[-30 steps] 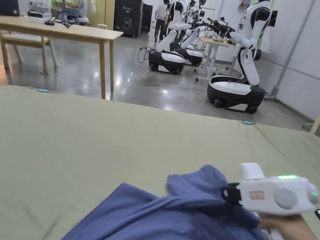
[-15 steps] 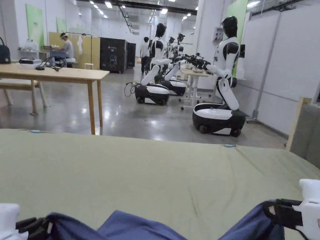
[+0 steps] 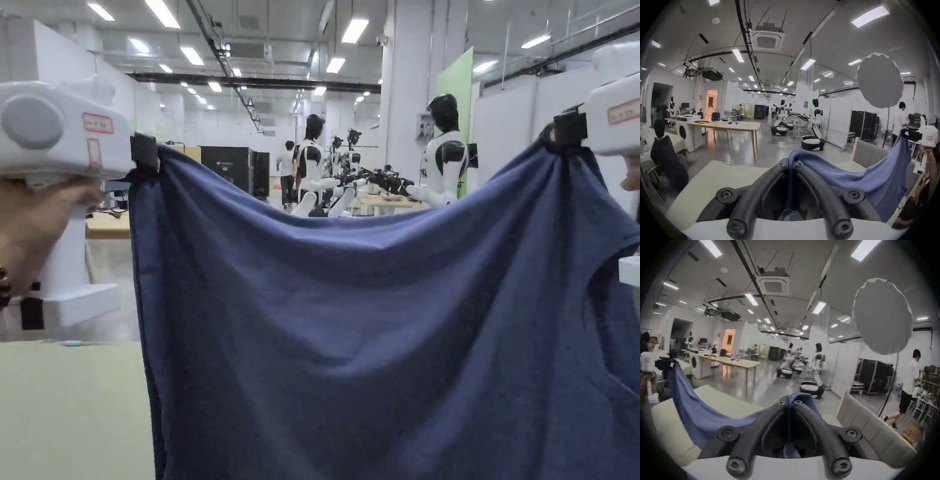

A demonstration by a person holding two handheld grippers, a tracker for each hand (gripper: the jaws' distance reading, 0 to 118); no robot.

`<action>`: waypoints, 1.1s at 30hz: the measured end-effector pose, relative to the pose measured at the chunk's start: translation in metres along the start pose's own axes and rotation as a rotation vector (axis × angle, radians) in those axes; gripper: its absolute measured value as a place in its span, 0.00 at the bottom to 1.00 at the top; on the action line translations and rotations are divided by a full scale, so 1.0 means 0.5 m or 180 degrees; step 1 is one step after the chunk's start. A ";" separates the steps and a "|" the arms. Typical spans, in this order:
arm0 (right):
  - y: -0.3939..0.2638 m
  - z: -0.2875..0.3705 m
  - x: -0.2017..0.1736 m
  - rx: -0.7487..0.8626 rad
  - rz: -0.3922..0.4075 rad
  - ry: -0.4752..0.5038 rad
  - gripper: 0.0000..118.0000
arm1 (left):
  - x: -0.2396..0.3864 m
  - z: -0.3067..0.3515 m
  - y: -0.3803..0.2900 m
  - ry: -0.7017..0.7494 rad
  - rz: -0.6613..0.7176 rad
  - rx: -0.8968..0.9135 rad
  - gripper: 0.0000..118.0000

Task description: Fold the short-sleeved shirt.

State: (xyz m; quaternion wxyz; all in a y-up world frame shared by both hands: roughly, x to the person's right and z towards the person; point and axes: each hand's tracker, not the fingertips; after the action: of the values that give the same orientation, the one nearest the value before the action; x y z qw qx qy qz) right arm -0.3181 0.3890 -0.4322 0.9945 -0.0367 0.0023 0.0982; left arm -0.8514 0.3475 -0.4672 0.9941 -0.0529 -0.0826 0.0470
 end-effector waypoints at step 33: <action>-0.315 -0.414 -0.047 -0.0596 -0.1314 0.0151 0.02 | -0.120 -0.350 -0.293 0.0516 -0.0009 -0.0609 0.00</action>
State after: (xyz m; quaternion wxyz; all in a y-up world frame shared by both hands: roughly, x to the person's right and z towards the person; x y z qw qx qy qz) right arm -0.3100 0.2150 -0.6271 0.9854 -0.1309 0.0090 -0.1086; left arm -0.8681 0.1790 -0.6320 0.9880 -0.1509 -0.0062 0.0331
